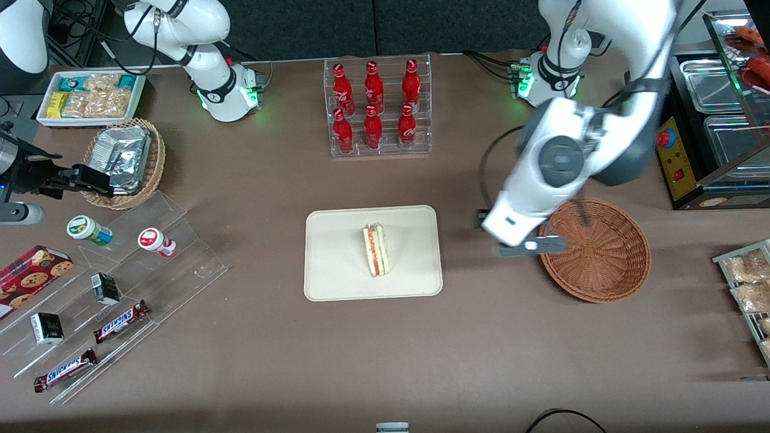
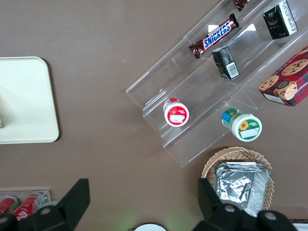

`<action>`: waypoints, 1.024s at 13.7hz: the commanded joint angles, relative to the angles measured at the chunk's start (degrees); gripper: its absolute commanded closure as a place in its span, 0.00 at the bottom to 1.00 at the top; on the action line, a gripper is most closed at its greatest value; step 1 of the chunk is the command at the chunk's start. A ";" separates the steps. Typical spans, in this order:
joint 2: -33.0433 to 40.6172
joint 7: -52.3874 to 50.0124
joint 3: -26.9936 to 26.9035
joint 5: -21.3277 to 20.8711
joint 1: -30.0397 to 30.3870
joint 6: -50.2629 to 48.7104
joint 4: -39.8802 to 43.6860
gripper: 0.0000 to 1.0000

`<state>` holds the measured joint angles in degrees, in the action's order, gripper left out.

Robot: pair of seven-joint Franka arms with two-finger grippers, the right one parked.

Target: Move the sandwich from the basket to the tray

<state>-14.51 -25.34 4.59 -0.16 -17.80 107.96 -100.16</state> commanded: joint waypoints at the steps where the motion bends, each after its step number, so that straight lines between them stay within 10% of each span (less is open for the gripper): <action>1: 7.64 12.37 0.86 0.95 8.36 0.32 -8.63 0.00; 7: 15.82 24.44 0.77 1.04 21.38 -7.58 -7.78 0.00; 14: 16.62 25.60 0.25 0.51 22.54 -16.73 2.59 0.00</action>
<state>2.76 -0.26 4.47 0.18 4.31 92.89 -99.97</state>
